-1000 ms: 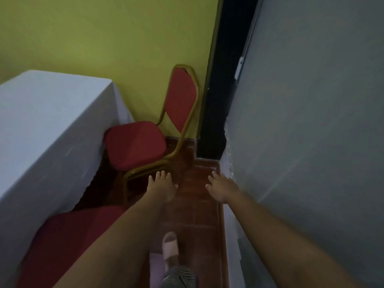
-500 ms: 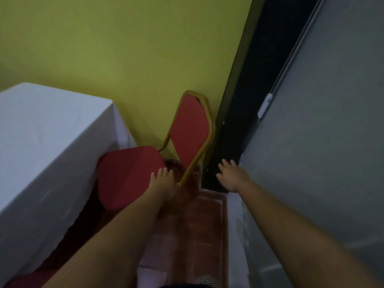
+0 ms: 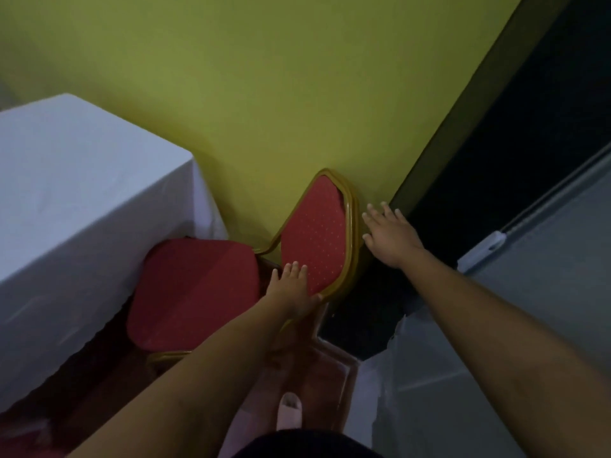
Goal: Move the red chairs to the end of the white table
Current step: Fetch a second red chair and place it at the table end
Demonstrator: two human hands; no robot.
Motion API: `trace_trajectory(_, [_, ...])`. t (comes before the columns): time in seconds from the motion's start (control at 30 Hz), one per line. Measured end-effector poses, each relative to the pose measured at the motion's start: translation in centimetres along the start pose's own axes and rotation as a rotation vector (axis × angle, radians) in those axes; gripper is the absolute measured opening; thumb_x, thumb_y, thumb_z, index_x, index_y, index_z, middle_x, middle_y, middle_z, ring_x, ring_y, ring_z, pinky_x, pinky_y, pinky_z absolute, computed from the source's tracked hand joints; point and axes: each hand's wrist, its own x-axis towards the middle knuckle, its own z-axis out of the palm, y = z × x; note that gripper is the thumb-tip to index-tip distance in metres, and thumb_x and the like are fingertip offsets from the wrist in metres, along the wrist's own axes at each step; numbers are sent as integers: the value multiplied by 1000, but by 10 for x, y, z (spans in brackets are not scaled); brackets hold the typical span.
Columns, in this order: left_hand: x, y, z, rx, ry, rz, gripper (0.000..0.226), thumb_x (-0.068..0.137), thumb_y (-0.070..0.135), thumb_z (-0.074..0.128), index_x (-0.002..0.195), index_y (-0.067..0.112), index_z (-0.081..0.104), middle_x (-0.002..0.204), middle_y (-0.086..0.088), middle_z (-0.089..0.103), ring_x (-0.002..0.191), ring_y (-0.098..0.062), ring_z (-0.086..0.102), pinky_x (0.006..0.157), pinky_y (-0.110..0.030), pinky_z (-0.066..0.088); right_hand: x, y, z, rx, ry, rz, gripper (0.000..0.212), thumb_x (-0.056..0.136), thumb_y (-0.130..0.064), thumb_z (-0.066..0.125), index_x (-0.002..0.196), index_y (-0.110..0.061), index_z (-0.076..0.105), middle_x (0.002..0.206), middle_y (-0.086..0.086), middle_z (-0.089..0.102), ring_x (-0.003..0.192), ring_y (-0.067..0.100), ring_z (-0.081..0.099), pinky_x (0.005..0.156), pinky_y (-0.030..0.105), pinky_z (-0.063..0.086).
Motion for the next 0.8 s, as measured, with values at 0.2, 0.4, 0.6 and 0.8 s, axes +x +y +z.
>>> trace_trajectory(0.2, [57,48,-14,-137,65,36,104,84,75,37,152,10,-7,161,-11,-7,148,-26,-7,117,-48,-3,69,30,-6,39,30,-73,59,103,-44,20,153,-14,14,162,4,5,148,27,0,119,43,4])
trace_trajectory(0.4, [92,69,-21,-167,108,-4,115,81,73,46,149,5,-18,160,-12,-11,147,-25,-8,118,-46,-3,114,35,5,142,-4,-143,63,102,-50,17,154,-15,13,162,3,5,149,25,0,119,43,4])
trace_trajectory(0.6, [100,67,-9,-199,166,13,114,80,69,47,147,5,-20,160,-12,-11,147,-23,-10,119,-44,-3,140,36,8,237,13,-181,63,102,-49,19,153,-14,13,162,4,6,148,24,4,119,44,6])
trace_trajectory(0.8, [95,73,-7,-188,186,-7,111,82,66,45,148,2,-17,160,-13,-9,147,-23,-8,120,-44,-3,153,33,6,255,29,-233,58,103,-41,22,153,-12,15,162,5,9,148,23,7,118,43,7])
